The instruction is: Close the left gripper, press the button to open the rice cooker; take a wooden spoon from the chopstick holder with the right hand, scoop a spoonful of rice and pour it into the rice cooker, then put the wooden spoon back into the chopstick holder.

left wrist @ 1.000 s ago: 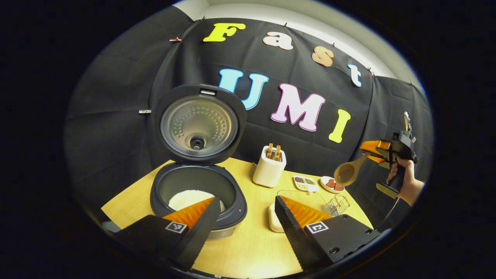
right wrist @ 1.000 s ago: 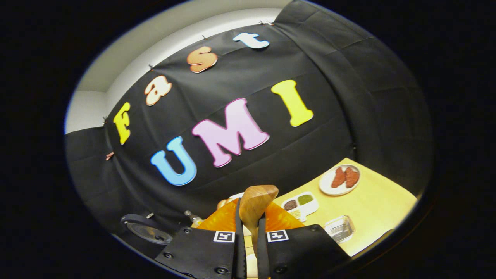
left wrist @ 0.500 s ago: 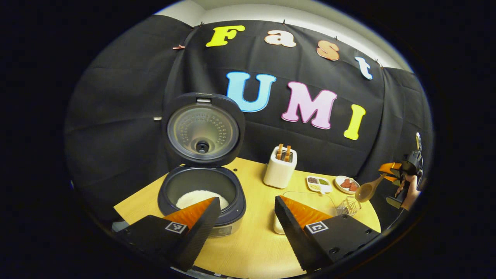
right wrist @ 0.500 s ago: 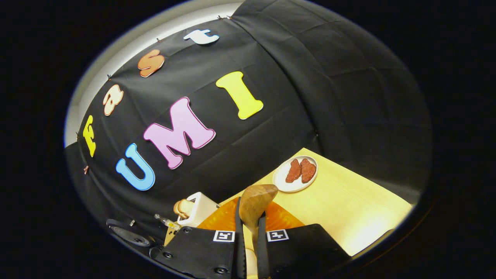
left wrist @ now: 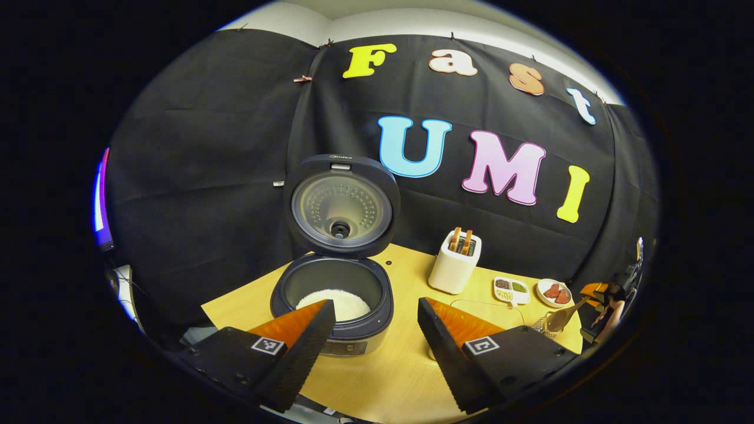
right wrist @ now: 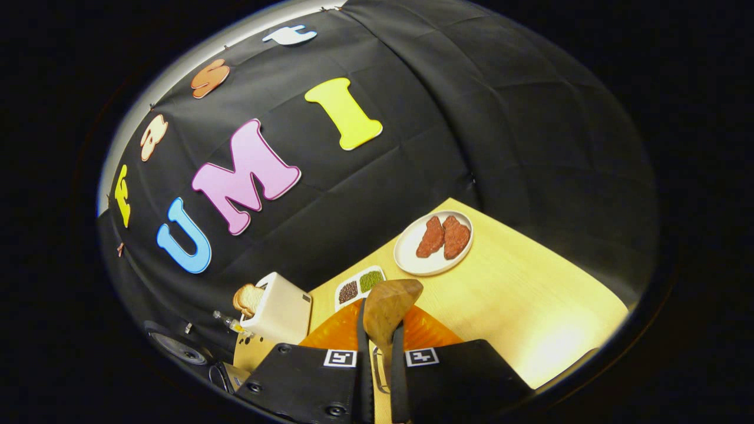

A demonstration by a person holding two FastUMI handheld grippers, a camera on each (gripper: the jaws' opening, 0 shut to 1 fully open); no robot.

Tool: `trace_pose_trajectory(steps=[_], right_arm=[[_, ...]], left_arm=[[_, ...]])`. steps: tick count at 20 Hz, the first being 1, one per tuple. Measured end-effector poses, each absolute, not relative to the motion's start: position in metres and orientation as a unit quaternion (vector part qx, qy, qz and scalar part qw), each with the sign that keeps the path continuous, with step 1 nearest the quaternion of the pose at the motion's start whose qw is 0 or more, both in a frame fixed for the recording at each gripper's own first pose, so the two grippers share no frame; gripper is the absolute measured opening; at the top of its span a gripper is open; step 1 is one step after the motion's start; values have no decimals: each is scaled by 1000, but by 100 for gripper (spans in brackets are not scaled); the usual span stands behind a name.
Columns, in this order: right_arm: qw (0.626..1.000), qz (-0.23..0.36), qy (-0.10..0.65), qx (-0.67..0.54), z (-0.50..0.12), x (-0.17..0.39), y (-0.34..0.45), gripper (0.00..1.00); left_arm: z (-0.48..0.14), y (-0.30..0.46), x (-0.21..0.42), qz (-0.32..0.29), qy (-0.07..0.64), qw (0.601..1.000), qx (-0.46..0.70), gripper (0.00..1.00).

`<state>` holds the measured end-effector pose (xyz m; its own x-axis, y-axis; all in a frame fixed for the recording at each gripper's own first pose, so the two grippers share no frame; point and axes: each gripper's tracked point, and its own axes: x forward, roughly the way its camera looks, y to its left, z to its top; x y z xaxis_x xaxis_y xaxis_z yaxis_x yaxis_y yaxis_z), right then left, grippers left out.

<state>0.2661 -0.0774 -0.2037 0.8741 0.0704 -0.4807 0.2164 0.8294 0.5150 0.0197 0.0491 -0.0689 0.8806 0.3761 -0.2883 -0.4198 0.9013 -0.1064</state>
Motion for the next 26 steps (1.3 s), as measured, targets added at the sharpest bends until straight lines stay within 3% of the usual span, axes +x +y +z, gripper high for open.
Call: trace_pose_trajectory(steps=[2, 3, 4, 10, 12, 13, 14, 15, 16, 22, 26], right_arm=[[921, -46, 258, 287, -219, 268, -78, 16], [923, -46, 260, 281, -224, 269, -77, 10], [924, -47, 263, 274, -229, 269, -78, 16], [916, -60, 266, 295, -235, 267, -79, 22], [923, -71, 255, 281, -226, 260, -85, 33], [926, -72, 249, 275, -218, 254, -84, 58], [929, -74, 243, 269, -212, 250, -84, 56], [933, -77, 236, 262, -204, 243, -86, 82], [936, -82, 229, 253, -196, 234, -87, 98], [955, -91, 197, 204, -151, 167, -82, 98], [969, -66, 183, 151, -128, 112, -57, 98]], left_arm=[[-69, 50, 21, 218, 135, 964, -75, 95], [-69, 50, 21, 222, 137, 963, -72, 95], [-68, 51, 21, 226, 137, 962, -70, 95], [-44, 73, 22, 254, 110, 959, -58, 95], [-39, 86, 27, 254, 103, 960, -63, 95], [-37, 94, 29, 254, 100, 960, -68, 95], [-34, 102, 31, 254, 94, 960, -72, 95], [-26, 111, 34, 252, 84, 961, -71, 96], [-18, 120, 37, 249, 73, 963, -66, 96], [44, 183, 60, 257, -8, 966, 11, 95], [67, 192, 81, 220, -60, 974, 2, 95]])
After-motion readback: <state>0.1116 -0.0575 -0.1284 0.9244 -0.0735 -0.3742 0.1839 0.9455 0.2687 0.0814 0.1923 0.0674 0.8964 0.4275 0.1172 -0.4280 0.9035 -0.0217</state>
